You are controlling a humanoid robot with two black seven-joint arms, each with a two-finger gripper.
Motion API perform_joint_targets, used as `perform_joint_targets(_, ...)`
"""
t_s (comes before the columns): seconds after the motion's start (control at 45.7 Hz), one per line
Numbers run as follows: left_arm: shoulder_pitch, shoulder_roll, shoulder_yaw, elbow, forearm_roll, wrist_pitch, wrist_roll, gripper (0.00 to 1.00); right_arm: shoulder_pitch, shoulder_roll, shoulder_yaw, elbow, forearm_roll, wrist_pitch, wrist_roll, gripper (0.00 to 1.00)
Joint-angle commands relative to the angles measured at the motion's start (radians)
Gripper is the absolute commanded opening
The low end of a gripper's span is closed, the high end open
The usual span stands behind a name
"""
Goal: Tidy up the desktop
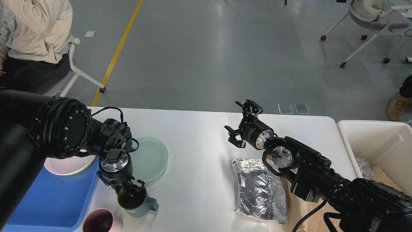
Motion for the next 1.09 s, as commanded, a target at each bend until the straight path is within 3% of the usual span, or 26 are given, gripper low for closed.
perform_joint_targets(0.0,0.002,0.000,0.003,-0.006,0.000,-0.009,-0.001,0.33,0.000,0.000,-0.001,0.000,0.000,0.000,-0.001,1.00)
perform_joint_targets(0.153,0.002,0.000,0.003,-0.006,0.001,-0.056,-0.001,0.16,0.000,0.000,-0.001,-0.001,0.000,0.000,0.001,1.00)
perform_joint_targets(0.503,-0.004,0.001,0.004,-0.004,0.000,-0.093,-0.002,0.00,0.000,0.000,0.000,-0.001,0.000,0.000,-0.001,1.00)
perform_joint_targets(0.963,-0.033,0.011,0.004,0.000,-0.009,-0.096,-0.002,0.00,0.000,0.000,0.000,0.000,0.000,0.000,0.001,1.00)
perform_joint_targets(1.073,-0.083,0.018,0.003,-0.003,-0.011,-0.145,-0.007,0.00,0.000,0.000,0.000,0.000,0.000,0.000,0.001,1.00)
